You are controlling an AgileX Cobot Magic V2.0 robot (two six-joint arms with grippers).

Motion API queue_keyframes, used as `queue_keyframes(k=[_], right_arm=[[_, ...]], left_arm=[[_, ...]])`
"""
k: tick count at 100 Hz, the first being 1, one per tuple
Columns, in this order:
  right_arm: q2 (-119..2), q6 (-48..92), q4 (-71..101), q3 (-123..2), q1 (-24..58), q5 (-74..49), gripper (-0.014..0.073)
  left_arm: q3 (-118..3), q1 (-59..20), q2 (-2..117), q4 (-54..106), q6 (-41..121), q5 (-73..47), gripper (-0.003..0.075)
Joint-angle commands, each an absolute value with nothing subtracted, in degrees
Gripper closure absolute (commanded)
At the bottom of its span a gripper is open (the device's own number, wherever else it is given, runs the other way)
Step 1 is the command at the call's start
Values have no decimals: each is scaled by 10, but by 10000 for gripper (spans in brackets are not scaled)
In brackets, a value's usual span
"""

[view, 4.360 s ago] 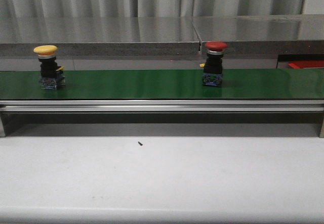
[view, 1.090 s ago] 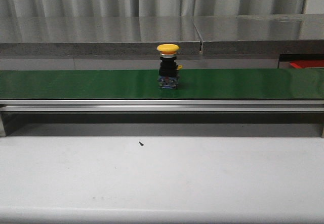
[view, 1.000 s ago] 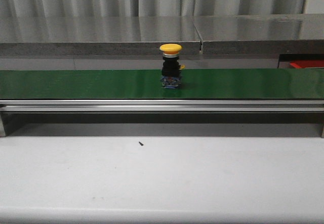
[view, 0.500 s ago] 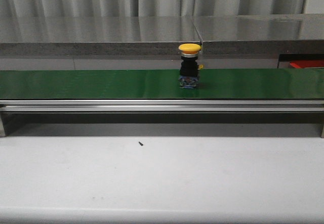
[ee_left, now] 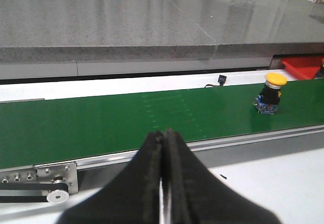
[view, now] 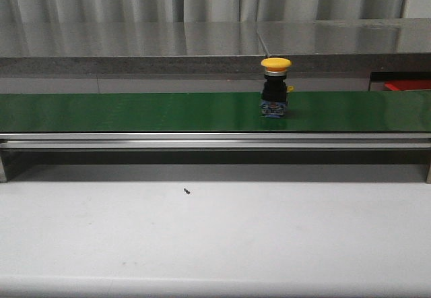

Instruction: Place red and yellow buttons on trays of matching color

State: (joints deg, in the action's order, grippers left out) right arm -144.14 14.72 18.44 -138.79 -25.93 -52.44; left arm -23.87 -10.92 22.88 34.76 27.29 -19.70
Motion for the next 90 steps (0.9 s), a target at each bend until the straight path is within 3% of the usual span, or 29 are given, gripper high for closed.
queue_keyframes(k=[1, 30, 72, 90], right_arm=[[-1393, 154, 197, -1408, -262, -489, 99], [-1332, 175, 201, -1409, -264, -511, 99], [-1210, 216, 270, -1405, -258, -677, 99], [-1149, 229, 277, -1349, -249, -702, 99]], left_arm=[[-255, -114, 233, 360, 274, -159, 739], [-255, -114, 233, 360, 274, -159, 739], [-255, -114, 233, 360, 274, -159, 739], [-255, -114, 233, 360, 274, -159, 739]])
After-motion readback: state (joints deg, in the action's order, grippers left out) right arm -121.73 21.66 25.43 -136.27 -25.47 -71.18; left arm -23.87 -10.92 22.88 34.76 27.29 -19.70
